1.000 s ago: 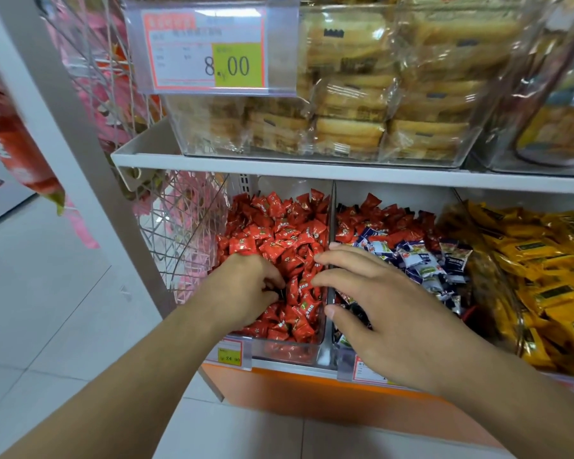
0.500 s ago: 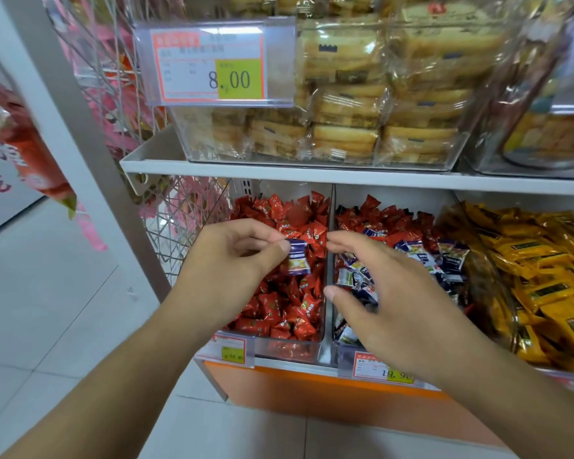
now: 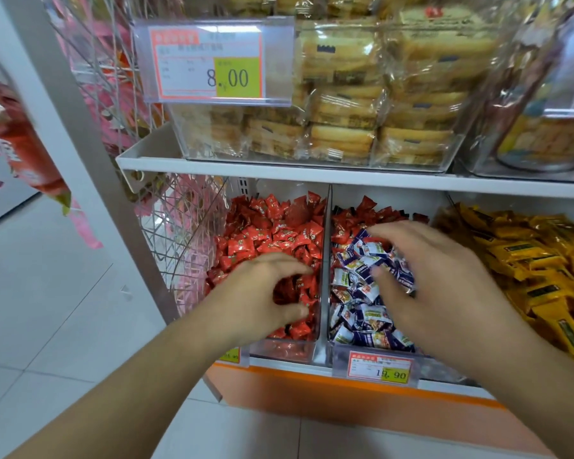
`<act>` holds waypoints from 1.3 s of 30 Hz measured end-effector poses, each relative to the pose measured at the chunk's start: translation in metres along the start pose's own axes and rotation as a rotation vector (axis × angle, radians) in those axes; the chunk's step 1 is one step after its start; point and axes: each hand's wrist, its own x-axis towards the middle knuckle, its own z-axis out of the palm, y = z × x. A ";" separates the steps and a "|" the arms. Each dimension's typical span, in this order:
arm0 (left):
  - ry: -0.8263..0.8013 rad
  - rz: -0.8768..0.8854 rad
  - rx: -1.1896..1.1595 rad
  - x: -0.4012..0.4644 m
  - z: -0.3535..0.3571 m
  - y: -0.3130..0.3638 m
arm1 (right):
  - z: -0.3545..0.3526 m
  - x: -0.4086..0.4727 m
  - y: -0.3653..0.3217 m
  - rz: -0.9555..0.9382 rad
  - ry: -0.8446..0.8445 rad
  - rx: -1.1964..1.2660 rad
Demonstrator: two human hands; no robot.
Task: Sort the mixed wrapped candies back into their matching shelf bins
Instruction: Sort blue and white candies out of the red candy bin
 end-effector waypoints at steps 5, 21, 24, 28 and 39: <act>-0.052 0.025 0.034 0.017 0.018 -0.005 | 0.020 0.001 -0.025 -0.198 -0.142 0.131; 0.300 -0.137 0.123 0.005 -0.033 -0.036 | 0.034 0.007 -0.017 -0.195 -0.241 0.128; 0.203 -0.024 0.118 0.003 -0.032 -0.033 | 0.035 0.006 -0.017 -0.193 -0.236 0.118; -0.053 0.107 0.115 0.011 -0.014 -0.020 | 0.037 0.005 -0.019 -0.191 -0.235 0.116; 0.060 0.084 0.159 0.033 0.003 -0.033 | 0.037 0.005 -0.016 -0.217 -0.229 0.096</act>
